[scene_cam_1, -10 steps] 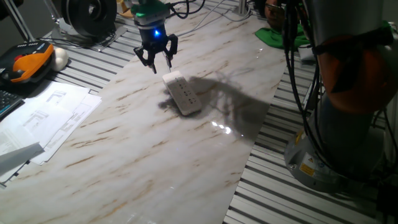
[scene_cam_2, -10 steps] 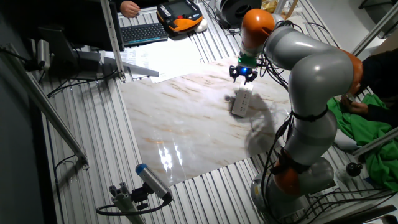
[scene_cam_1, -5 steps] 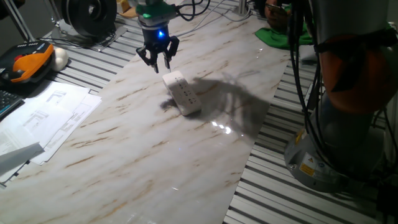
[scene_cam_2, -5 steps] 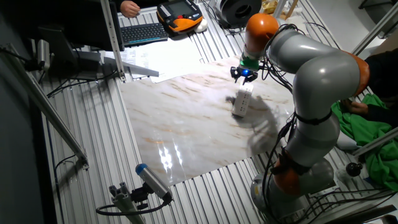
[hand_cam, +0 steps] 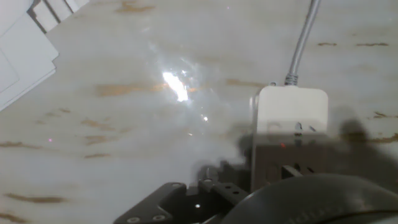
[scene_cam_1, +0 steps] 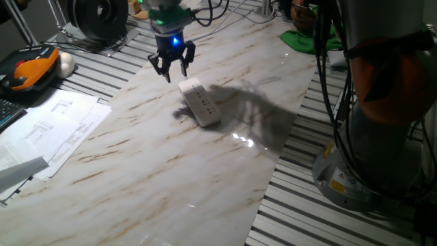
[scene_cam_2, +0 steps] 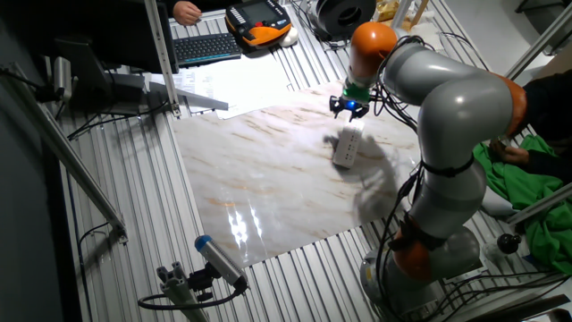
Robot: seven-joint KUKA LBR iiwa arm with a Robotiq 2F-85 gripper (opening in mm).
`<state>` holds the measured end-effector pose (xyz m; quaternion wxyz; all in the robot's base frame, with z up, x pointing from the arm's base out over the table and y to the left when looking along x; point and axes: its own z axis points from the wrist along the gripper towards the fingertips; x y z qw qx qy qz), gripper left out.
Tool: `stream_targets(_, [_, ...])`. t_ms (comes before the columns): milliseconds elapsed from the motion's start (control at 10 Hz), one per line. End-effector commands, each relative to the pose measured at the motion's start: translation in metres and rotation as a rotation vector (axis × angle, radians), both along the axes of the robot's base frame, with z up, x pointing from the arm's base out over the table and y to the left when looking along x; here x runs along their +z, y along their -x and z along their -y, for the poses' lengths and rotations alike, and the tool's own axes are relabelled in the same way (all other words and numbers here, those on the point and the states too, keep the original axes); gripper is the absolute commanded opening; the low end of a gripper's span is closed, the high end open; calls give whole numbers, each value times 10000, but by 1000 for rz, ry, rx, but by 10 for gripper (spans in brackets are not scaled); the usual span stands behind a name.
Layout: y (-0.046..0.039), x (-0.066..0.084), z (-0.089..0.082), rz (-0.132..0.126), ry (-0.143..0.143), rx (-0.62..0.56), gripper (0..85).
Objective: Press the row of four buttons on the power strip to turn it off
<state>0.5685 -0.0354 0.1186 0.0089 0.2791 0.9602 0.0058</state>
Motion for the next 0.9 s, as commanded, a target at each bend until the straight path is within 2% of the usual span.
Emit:
stream_targets(0, [-44,-136,24,0,-6,2,510])
stream_targets(200, [-115,-341,86,12,-18,12,510])
stream_targets(400, [-177,-457,130,8,-38,20,510])
stream_targets(600, [-172,-495,166,-6,-44,23,510])
stream_targets(800, [-142,-538,218,-8,-55,30,510])
